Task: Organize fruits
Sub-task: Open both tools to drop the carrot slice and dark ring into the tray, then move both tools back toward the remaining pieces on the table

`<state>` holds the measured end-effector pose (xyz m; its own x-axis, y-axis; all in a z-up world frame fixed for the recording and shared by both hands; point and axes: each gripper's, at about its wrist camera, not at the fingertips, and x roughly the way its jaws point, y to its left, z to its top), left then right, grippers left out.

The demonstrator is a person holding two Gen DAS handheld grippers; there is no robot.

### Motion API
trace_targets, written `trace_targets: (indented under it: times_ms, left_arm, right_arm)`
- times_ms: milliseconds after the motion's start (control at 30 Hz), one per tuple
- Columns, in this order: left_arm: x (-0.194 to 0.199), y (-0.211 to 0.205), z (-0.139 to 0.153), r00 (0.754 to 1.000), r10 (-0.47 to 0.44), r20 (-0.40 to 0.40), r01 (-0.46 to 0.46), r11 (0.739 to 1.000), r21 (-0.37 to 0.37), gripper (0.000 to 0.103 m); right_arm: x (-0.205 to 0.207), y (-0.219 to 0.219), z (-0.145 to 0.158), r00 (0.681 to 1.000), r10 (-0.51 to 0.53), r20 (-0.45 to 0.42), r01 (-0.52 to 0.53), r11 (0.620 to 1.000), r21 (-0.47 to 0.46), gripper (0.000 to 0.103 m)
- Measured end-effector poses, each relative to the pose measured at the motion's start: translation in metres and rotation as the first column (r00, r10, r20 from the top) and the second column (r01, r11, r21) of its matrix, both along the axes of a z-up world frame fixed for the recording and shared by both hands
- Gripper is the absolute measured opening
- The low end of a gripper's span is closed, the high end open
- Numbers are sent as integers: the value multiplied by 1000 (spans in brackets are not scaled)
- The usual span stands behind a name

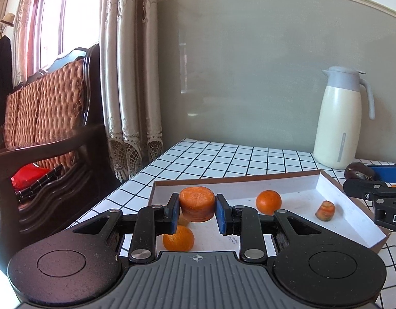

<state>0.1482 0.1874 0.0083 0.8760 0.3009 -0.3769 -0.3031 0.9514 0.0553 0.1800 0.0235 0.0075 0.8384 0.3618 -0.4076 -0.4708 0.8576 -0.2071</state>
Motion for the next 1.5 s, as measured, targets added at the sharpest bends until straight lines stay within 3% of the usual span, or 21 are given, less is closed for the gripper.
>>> trace_targets:
  times_ms: [600,767,800,833,867,900,933,1000,1500]
  left_arm:
    - [59,31,-10,998,45,-49,-46,999,-26,29]
    - [73,35,-13,997,57,-58,-59,997,-41,29]
    - [75,36,-14,996,63,-60,-66,997,-44,29]
    - [77,36,-16,995,69,-67,-72,996,-46,30]
    - [76,35,-16,995,81,-67,-84,995,-46,54]
    - [74,34,-16,994,90,-60,-92,995,-40,97]
    - [70,31,-15,995,90,-34,-91,996,-22,103]
    - [66,27,-11,995,95,-16,-95,995,8,103]
    - [45,18,-5,996,84,14,-84,996,3,103]
  right_arm:
    - [61,7,-13,998,-23,-63,24,1000,13,31]
    - [80,10,-18,993,-15,-119,16,1000,7,31]
    - [86,10,-20,989,-19,-144,18,1000,-8,37]
    - [88,10,-22,989,-29,-148,27,1000,-13,59]
    - [86,7,-23,991,-39,-125,39,999,-3,77]
    - [82,5,-23,994,-51,-93,52,999,7,97]
    - [80,2,-21,996,-55,-68,56,998,10,95]
    - [79,0,-18,996,-64,-62,66,998,20,95]
    - [64,-8,-7,997,-73,-31,75,995,68,96]
